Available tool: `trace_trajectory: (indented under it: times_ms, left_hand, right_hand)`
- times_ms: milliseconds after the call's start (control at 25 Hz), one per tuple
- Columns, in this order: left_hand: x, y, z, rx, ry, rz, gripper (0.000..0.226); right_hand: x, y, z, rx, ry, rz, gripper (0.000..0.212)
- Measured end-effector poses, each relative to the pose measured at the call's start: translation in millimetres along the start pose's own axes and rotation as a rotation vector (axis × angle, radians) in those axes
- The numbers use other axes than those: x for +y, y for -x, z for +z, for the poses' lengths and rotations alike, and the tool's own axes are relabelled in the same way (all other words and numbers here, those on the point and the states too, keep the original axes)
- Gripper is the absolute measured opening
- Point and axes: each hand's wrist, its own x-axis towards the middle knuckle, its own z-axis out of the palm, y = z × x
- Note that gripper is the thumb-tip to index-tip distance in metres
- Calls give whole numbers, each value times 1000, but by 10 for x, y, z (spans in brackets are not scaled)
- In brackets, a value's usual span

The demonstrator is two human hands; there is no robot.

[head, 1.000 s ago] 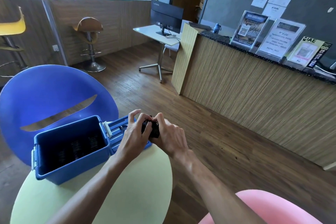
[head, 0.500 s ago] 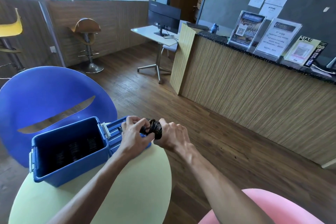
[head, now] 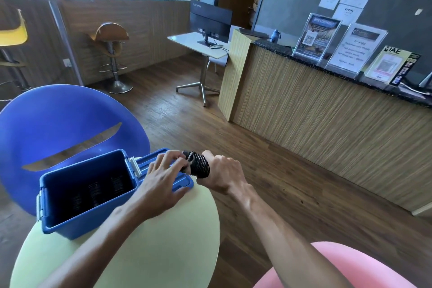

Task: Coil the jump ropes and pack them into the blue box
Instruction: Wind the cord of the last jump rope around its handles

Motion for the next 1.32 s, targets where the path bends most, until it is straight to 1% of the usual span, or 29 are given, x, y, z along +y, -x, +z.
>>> trace_trajectory:
  times_ms: [80, 120, 160, 200, 240, 280, 320, 400, 440, 520, 640, 680, 720, 760, 800, 880, 920, 960, 1000, 1040, 1080, 1120, 1240, 1320]
  left_hand:
    - [-119, -91, -104, -92, -94, 4, 81]
    - [-181, -171, -135, -152, -137, -3, 95]
    - [-222, -260, -168, -229, -181, 4, 104]
    - [-253, -349, -195, -316, -213, 17, 105]
    - [-276, -418, -216, -398, -223, 26, 97]
    - [-290, -456, -220, -452, -216, 35, 83]
    - [-290, -473, -206, -459, -204, 50, 69]
    - [-283, -435, -142, -363, -174, 105, 48]
    - [-288, -391, -88, -289, -174, 133, 43]
    - [-314, -294, 48, -143, -227, 197, 42]
    - [-339, -194, 207, 28, -325, 228, 49]
    - [-351, -190, 225, 67, -328, 239, 51]
    - [-355, -187, 209, 53, -317, 241, 53]
    - [-364, -201, 180, -21, -297, 236, 57]
    - [-368, -239, 121, -145, -272, 219, 65]
    - [-358, -377, -38, -432, -273, 133, 98]
    - [-356, -446, -101, -535, -282, 94, 111]
    - [-339, -496, -154, -599, -276, 60, 109]
    - [-310, -515, -160, -621, -253, 54, 93]
    - [-280, -504, -124, -579, -239, 77, 72]
    - [-259, -468, -83, -486, -247, 113, 54]
    - [-267, -407, -25, -383, -277, 161, 45]
    - [-367, -196, 219, -118, -396, 242, 39]
    - [-371, -105, 332, -6, -434, 238, 39]
  right_hand:
    - [-28, -2, -17, 74, 34, -41, 39]
    - [-62, 2, -7, 83, 57, -81, 46]
    - [-112, 17, 1, 76, 77, -119, 54]
    - [-162, 35, 9, 64, 88, -142, 60]
    - [-203, 44, 16, 61, 96, -146, 61]
    - [-231, 47, 30, 63, 105, -140, 53]
    - [-241, 51, 44, 58, 120, -128, 43]
    - [-243, 62, 45, 59, 149, -111, 30]
    - [-237, 64, 42, 52, 153, -106, 28]
    - [-234, 61, 12, 10, 128, -97, 28]
    - [-255, 62, -29, -106, 17, -49, 28]
    - [-252, 57, -41, -130, -4, -43, 29]
    - [-249, 54, -46, -143, -11, -39, 29]
    - [-247, 56, -41, -150, -9, -35, 30]
    - [-248, 70, -24, -153, 0, -35, 33]
    - [-275, 99, 20, -135, 37, -65, 38]
    - [-296, 104, 29, -118, 49, -82, 40]
    - [-311, 101, 35, -102, 46, -91, 40]
    - [-317, 100, 41, -97, 35, -90, 37]
    - [-314, 102, 33, -104, 25, -82, 34]
    - [-307, 102, 21, -118, 19, -69, 32]
    - [-298, 105, 11, -132, 13, -55, 32]
    - [-293, 123, -21, -218, -48, -25, 31]
    - [-308, 133, -50, -271, -103, -8, 26]
